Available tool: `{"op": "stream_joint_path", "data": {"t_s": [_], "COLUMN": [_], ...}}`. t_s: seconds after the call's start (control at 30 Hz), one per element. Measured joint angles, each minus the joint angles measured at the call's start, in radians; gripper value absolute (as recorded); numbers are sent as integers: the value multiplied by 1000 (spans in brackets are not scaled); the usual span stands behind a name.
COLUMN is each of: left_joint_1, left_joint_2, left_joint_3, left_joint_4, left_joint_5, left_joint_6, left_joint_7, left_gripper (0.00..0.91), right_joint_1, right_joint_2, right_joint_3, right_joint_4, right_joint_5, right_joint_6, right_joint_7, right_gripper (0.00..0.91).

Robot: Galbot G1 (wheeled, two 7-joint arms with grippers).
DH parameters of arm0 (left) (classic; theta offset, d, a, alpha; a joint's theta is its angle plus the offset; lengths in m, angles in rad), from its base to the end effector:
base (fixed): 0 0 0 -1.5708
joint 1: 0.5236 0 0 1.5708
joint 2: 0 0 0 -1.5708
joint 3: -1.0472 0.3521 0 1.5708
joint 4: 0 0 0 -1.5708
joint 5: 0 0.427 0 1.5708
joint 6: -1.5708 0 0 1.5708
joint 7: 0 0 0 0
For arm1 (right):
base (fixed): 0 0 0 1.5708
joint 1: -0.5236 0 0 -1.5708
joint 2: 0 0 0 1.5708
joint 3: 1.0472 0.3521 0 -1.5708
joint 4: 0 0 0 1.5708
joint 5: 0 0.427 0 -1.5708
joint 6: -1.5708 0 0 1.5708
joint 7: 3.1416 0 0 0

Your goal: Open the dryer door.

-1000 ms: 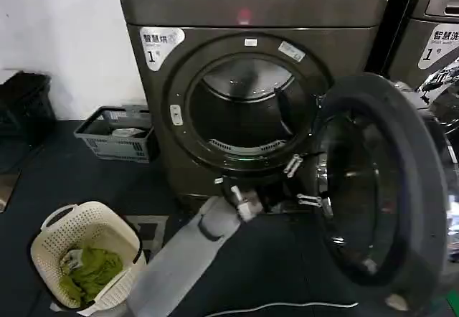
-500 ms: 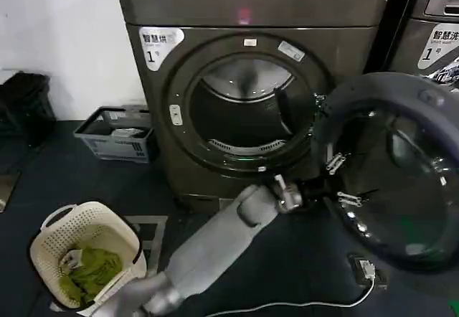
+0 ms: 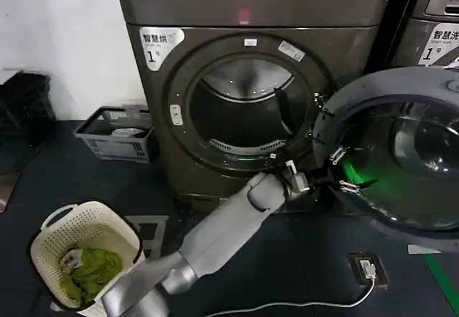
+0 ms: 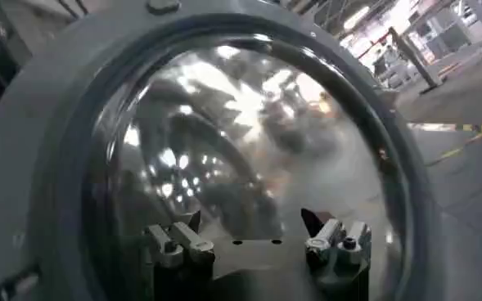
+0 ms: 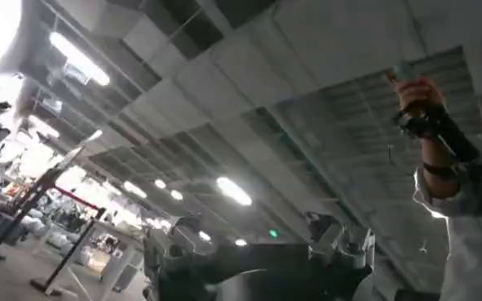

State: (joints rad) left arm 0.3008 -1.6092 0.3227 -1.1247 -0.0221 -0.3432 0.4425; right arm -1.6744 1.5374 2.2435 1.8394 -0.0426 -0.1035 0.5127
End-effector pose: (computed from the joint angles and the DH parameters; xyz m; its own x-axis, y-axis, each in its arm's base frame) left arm 0.5438 -0.3088 -0.2120 -0.2400 0.9580 -0.1571 0.7511 0.2858 0.5951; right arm -0.1816 -0.4149 -0.1463 0.3872 0.7653 -0.5142 0.6744 -0.6154 -0.4080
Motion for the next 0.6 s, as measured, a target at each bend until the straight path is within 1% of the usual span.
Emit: {"op": "stream_joint_path", "data": {"t_s": [0.23,0.33,0.47,0.6], "left_joint_1": [-28,-28,-15,9], "left_joint_2": [0,0,0,0], "left_joint_3": [3,3,12,31], "left_joint_4": [74,81,61,-2], "left_joint_5": [-16,-14,-6,-22], "left_joint_6": [15,18,25,39], "left_joint_7": [-5,-8,-7,-3], "left_gripper": [907,907,907,907], "right_joint_1": [-2,1,1,5], "right_joint_2": [6,7,-3,-20], "right_joint_3": [14,8,6,6], "right_joint_4": [-8,-7,-16,-38], "right_joint_5": [10,10,10,17], "right_joint_6": [54,57,50,66], "right_joint_7": [11,13,6,10], "right_gripper": [907,907,907,907]}}
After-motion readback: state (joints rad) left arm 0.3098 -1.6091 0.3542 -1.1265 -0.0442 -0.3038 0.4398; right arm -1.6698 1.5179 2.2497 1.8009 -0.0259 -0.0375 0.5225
